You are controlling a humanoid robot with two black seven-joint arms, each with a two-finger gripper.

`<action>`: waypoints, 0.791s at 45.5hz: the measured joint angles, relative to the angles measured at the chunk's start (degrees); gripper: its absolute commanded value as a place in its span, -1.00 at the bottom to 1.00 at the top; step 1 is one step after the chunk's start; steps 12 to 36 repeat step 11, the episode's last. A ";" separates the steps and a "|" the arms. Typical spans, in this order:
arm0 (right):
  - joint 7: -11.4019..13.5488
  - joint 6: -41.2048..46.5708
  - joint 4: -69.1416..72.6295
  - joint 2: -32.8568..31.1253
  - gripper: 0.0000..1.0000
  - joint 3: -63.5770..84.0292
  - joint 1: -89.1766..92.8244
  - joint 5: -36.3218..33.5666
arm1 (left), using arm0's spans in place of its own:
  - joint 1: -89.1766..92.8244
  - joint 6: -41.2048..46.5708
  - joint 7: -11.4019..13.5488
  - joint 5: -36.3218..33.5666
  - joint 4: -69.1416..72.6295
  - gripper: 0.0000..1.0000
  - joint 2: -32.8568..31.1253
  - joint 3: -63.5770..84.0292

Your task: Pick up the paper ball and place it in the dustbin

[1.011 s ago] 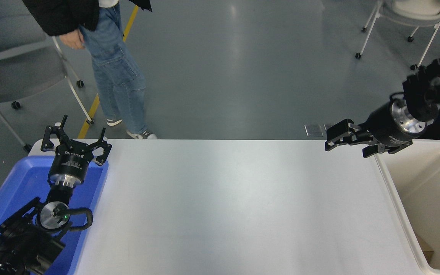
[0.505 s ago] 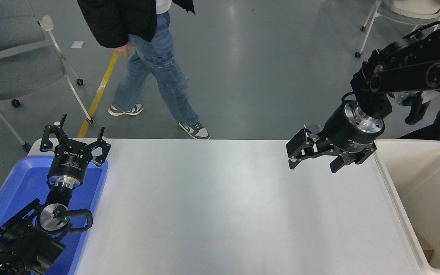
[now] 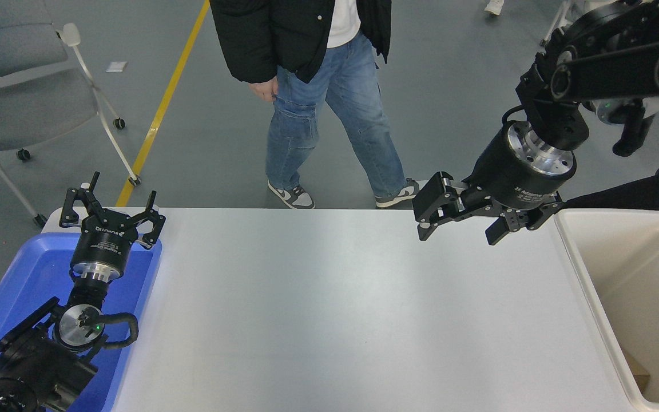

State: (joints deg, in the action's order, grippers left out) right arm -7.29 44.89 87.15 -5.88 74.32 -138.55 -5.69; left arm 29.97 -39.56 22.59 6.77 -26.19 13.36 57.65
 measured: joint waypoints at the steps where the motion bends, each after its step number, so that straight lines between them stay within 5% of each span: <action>1: 0.00 0.01 0.10 -0.02 1.00 0.22 -0.14 -0.04 | 0.00 0.00 0.00 0.00 0.00 1.00 0.00 0.00; 36: 0.00 0.07 0.75 -0.80 1.00 1.72 -1.03 -0.91 | 0.00 0.01 0.01 0.01 0.00 1.00 0.00 0.01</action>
